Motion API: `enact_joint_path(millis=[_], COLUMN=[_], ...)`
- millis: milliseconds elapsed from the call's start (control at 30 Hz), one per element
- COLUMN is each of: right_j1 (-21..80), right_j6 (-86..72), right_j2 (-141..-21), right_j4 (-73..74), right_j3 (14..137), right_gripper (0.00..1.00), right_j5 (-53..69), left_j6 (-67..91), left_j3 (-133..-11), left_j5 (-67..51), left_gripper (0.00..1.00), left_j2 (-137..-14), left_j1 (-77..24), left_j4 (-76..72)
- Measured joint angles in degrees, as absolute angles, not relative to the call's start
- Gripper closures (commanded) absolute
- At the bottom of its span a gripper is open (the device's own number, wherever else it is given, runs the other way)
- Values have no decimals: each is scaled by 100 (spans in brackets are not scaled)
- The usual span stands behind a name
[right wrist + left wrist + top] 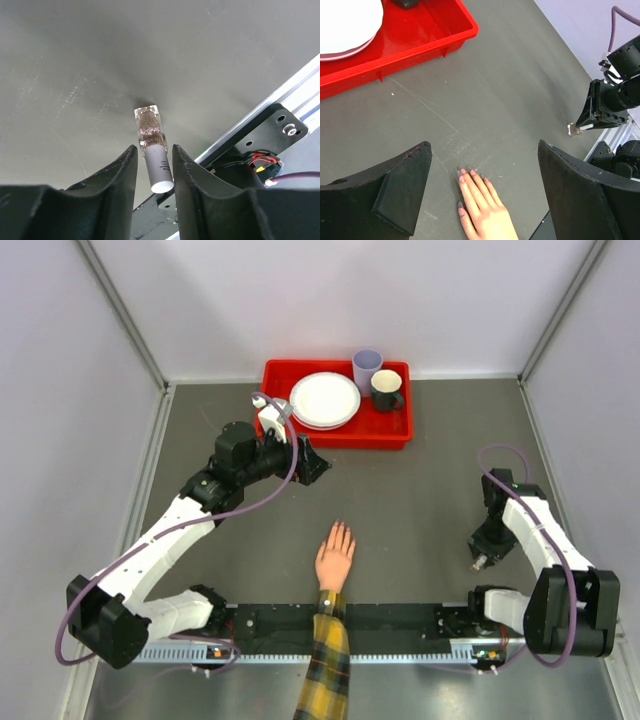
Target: Paint the nails
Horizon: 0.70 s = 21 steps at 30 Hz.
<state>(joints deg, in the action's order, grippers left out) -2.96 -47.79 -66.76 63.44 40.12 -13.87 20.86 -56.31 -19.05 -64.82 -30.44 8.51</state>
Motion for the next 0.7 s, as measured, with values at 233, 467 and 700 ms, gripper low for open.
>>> enact_joint_path(millis=[233, 467, 700], right_j1=[-71, 1066, 2399], right_j6=[-4866, -4856, -4569], right_j2=[-6687, -6919, -7516], right_j4=[6329, 6539, 6528], right_j3=[4023, 4547, 6853], right_gripper=[100, 100, 100], right_j5=[-1531, -1743, -1621], left_j6=[2084, 2220, 2401], left_j3=[-5629, -5529, -4364], left_j5=[-1907, -2130, -2506], left_gripper=[9, 12, 17], left_j2=[-6482, -6482, -6386], left_j1=[-3044, -3044, -3057], left_j4=[851, 770, -913])
